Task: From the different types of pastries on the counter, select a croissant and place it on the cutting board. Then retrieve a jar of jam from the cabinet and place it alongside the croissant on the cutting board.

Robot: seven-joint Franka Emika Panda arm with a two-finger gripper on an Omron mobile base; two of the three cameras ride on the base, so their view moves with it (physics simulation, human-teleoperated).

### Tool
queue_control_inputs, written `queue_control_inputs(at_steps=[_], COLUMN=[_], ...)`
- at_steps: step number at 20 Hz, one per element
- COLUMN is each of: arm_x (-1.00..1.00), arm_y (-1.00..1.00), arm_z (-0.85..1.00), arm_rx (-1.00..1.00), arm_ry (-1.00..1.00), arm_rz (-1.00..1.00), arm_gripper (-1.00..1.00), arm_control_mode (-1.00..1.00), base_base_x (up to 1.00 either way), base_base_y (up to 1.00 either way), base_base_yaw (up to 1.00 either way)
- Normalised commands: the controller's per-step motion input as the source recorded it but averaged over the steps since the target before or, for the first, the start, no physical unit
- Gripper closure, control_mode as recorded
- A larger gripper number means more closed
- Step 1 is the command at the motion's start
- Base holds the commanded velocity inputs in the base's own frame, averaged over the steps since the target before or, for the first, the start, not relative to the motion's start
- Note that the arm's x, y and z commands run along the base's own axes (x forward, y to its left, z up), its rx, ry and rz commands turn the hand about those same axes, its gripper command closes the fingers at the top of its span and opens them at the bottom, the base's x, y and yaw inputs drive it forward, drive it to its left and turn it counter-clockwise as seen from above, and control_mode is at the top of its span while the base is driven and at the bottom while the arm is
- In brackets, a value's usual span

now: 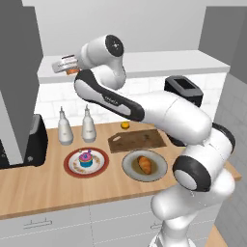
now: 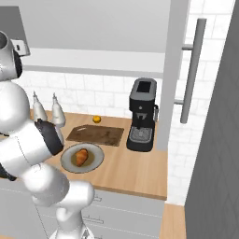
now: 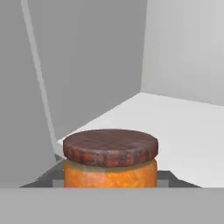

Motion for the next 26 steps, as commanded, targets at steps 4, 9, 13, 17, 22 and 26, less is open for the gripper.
queue_control_inputs(at_steps=[4,9,13,17,22,26], arm_x=[-1.00,-1.00,-0.93,-0.65,-0.59,-0.56], arm_y=[-0.80,-0.60,-0.60,-0.46,-0.50,-0.31], arm_z=[0.01,0.30,0.31,0.05,-0.10,-0.35], arm_rx=[0.02,0.00,0.00,0.00,-0.01,0.00], arm_ry=[-0.16,0.03,0.10,0.23,0.32,0.26], arm_rz=[0.00,0.00,-0.01,-0.07,-0.19,-0.40], arm_gripper=[1.00,1.00,1.00,1.00,1.00,1.00], arm_control_mode=[-1.00,-1.00,-1.00,-1.00,-1.00,-1.00], base_base_x=[0.00,0.00,0.00,0.00,0.00,0.00], base_base_y=[0.00,0.00,0.00,0.00,0.00,0.00], base_base_yaw=[0.00,0.00,0.00,0.00,0.00,0.00])
